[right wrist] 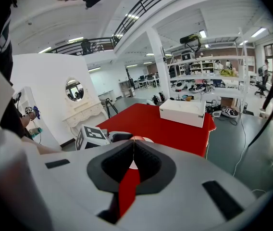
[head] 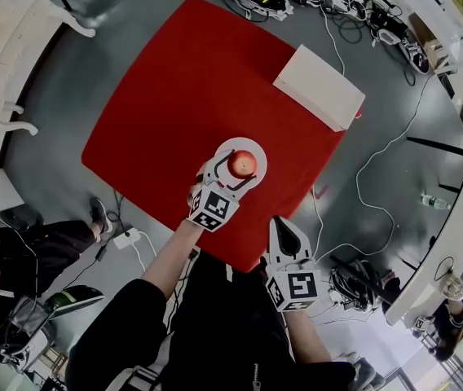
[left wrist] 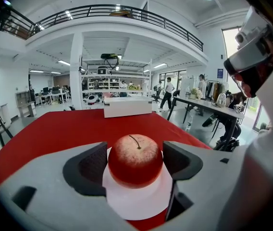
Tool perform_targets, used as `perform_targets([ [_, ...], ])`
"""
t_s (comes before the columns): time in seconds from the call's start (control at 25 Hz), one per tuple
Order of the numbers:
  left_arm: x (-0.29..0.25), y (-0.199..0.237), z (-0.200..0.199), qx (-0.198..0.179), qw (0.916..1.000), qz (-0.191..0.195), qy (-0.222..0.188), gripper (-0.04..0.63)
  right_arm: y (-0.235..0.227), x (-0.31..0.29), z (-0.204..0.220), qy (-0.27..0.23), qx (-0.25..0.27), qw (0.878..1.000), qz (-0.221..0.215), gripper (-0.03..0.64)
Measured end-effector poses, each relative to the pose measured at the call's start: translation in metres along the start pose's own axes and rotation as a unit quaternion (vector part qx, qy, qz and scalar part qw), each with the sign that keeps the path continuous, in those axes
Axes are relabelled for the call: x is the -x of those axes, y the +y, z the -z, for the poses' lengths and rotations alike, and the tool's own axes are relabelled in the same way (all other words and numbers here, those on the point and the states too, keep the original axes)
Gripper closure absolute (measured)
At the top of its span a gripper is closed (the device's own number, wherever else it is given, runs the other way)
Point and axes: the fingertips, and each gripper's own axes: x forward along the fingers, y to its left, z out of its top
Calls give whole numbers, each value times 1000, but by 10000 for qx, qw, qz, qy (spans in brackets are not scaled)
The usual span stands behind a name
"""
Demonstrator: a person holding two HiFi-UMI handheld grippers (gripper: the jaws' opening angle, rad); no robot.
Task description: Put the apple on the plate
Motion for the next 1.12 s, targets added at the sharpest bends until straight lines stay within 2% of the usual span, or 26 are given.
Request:
perform_targets([
  [1.12, 0, 0, -3, -7, 9999, 84, -63, 224, 2, 5, 6, 38, -9, 10000, 22, 604],
])
